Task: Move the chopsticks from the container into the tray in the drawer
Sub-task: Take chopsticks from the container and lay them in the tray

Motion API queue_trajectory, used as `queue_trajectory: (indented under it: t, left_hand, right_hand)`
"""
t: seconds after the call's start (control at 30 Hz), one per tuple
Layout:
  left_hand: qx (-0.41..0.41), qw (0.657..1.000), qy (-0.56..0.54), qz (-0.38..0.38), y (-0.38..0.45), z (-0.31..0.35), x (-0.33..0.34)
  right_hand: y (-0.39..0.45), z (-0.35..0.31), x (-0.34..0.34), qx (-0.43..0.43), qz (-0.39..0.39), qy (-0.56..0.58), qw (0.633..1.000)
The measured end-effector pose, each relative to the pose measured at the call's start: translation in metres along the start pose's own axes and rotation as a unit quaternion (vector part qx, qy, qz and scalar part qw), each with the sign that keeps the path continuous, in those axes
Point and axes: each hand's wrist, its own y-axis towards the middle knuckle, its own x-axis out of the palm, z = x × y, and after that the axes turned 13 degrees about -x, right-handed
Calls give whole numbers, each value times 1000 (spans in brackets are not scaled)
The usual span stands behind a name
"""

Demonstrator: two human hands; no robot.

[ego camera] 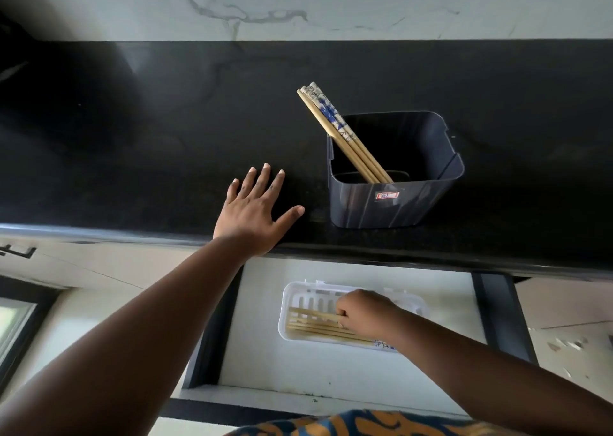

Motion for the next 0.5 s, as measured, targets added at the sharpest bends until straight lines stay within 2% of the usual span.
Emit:
queue_trajectory:
  t: [0.1,0.33,0.5]
  left_hand:
    - [-1,1000,3,2,1,0,1]
    - [1,1000,-1,5,1,-1,4]
    - [3,1000,-1,6,1,-1,4]
  right_hand:
    - [4,-3,0,-19,6,-20,1000]
    - [-5,-13,8,-46,87,-154,983]
    - [-25,-22,-11,-5,84,-91,992]
